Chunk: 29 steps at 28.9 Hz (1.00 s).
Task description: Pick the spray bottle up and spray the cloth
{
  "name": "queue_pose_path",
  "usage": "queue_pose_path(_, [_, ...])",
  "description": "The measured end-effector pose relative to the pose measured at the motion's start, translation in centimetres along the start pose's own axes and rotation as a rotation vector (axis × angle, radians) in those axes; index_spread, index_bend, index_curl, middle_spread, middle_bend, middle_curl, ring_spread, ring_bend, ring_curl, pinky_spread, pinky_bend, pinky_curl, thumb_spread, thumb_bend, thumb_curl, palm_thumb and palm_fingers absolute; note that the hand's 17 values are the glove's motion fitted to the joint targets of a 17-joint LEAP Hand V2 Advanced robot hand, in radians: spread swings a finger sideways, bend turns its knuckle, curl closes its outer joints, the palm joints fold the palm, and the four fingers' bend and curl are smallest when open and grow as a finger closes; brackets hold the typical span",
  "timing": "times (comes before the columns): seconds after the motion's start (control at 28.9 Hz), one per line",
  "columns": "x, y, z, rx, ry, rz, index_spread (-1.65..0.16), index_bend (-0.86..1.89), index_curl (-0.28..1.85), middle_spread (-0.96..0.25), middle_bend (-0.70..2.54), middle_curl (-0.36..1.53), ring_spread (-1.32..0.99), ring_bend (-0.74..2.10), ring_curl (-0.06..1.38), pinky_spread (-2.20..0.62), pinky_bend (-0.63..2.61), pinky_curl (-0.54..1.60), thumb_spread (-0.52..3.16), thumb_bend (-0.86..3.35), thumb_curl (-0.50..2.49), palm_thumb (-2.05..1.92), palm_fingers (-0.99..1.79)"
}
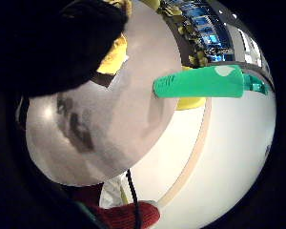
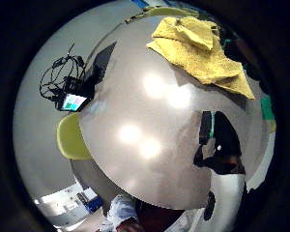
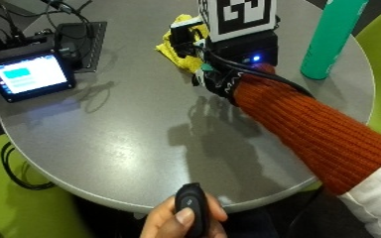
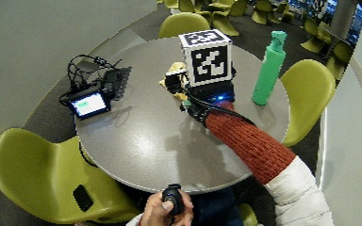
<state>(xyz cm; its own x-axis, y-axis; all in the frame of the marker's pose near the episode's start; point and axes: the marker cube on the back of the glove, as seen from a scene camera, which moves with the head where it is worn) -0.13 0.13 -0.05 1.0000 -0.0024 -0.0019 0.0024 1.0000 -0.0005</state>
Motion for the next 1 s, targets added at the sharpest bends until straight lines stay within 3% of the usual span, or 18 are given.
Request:
queue_pose_path(0.28, [-0.8,0.3,0.1,0.01,-0.033,-0.038,-0.2,0.14,0.16,-0.01,0.36,0.2,-0.05,0.47,0.22,-0.02,0.4,0.21,0.68,0.48,0.22,0.73,0.77])
queue_pose_path(0.62, [-1.7,2.4,0.2,0.014,-0.108,-0.15,-0.24,0.13,0.21,-0.01,0.34,0.27,-0.06,0.46,0.28,-0.03,0.42,0.29,0.91,0.43,0.29,0.76,0.78])
queue_pose_path(1.0, [7.4,4.1,2.6,0.127,-0.371,-0.025,-0.23,0.12,0.23,-0.01,0.36,0.34,-0.08,0.48,0.33,-0.08,0.41,0.34,0.97,0.35,0.36,0.81,0.9])
